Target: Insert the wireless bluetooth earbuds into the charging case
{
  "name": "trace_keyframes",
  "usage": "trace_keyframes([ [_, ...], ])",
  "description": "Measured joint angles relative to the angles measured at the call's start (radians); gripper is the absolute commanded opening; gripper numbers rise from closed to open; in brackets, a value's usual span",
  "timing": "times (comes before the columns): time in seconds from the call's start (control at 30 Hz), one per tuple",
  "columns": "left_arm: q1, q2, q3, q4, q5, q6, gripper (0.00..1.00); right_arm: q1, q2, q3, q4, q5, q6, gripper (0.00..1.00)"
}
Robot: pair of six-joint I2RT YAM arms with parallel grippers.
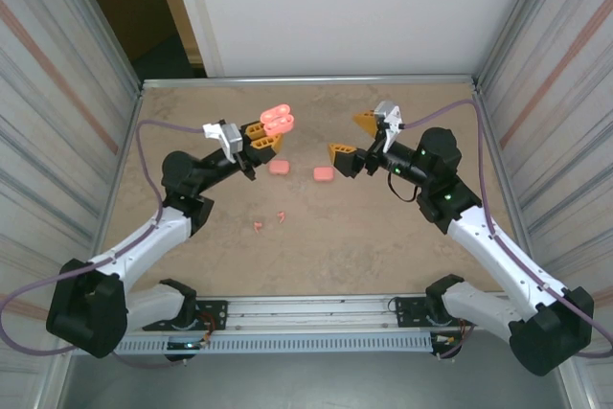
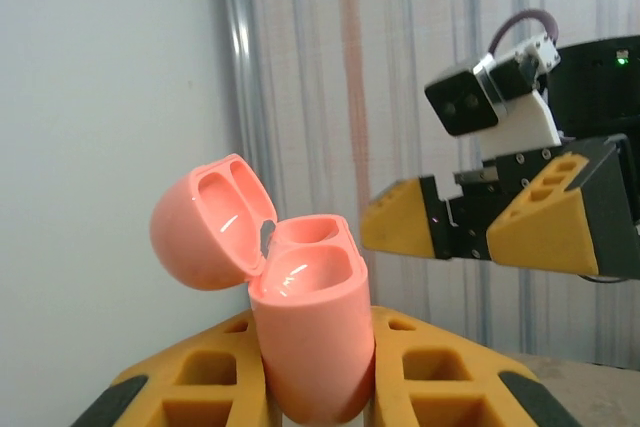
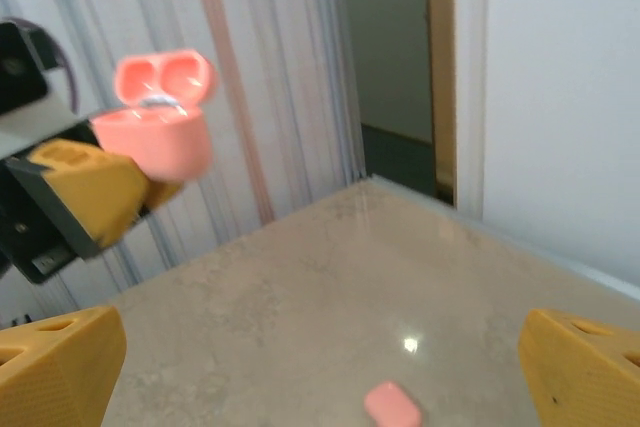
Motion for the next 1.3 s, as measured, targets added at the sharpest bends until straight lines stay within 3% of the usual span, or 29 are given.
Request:
trace_keyframes([
  [0.2, 0.077, -0.051, -0.002, -0.071, -0.024, -0.007, 0.0, -0.02, -0.005, -0.072, -0.08, -0.005, 0.06, 0.99],
  [0.47, 0.089, -0.081, -0.002, -0.103, -0.051, -0.004, 0.0, -0.003, -0.014, -0.145, -0.115, -0.032, 0.077, 0.91],
  [0.7, 0.089, -0.11, -0.045, -0.116, -0.084, -0.003, 0.0, 0.124, 0.118, -0.136, -0.151, -0.026, 0.087, 0.8],
  [0.83, 0.089, -0.145, -0.05, -0.156, -0.113, 0.006, 0.0, 0.209, 0.213, -0.135, -0.153, -0.018, 0.074, 0.79],
  [1.07, 0.095, -0.202, -0.055, -0.19, -0.151, 0.024, 0.0, 0.336, 0.374, -0.094, -0.15, -0.02, -0.113, 0.81],
  [1.3, 0.095, -0.232, -0.06, -0.216, -0.169, 0.026, 0.0, 0.351, 0.491, -0.003, -0.145, -0.107, -0.389, 0.81],
])
